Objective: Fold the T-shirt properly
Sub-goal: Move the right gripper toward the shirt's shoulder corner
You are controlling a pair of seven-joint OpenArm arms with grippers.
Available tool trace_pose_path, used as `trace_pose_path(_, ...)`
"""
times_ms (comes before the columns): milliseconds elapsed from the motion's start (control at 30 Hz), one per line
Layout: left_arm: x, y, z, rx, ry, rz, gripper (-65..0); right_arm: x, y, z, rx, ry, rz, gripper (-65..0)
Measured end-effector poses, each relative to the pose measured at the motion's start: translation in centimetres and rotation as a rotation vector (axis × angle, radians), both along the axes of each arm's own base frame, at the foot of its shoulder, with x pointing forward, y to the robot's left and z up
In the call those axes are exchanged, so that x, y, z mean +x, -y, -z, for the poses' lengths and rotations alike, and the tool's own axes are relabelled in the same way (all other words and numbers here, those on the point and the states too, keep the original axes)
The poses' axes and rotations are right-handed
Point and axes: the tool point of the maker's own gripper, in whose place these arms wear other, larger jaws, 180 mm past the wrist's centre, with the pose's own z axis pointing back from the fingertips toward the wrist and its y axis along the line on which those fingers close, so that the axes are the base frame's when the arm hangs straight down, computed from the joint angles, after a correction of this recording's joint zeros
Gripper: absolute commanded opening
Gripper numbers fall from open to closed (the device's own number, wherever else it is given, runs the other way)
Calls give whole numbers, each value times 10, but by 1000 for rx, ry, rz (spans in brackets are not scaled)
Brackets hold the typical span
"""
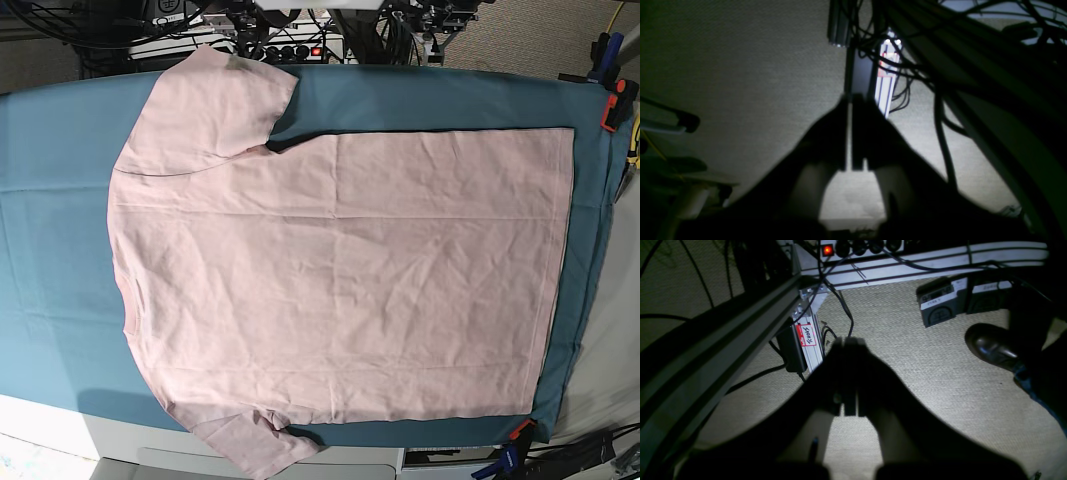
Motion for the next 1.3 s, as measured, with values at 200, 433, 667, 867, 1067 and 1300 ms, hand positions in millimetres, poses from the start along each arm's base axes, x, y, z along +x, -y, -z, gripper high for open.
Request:
trace_pose_path(200,-2,0,0,-1,-8,1,-621,-1,0,0,1,-3,0,-646)
trace_pose_path(433,-3,0,0,-1,-10,1,-621,0,5,0,-8,-3,0,-646)
trace_pose_path(667,-4,0,0,-1,-11,-2,-621,0,5,0,-7,0,-2,-646)
trace_pose_path(867,-14,-13,-3,9,-4,3,-621,-8,14,-4,-39,0,-93,-646)
trace_pose_path(1067,-44,-30,-13,25,-1,14,-621,-26,48,-16,-101,39,-117,-646)
trace_pose_path(1300,-80,-55,-42,40,-15,63,-621,-74,81,-39,-157,14,-168,-646)
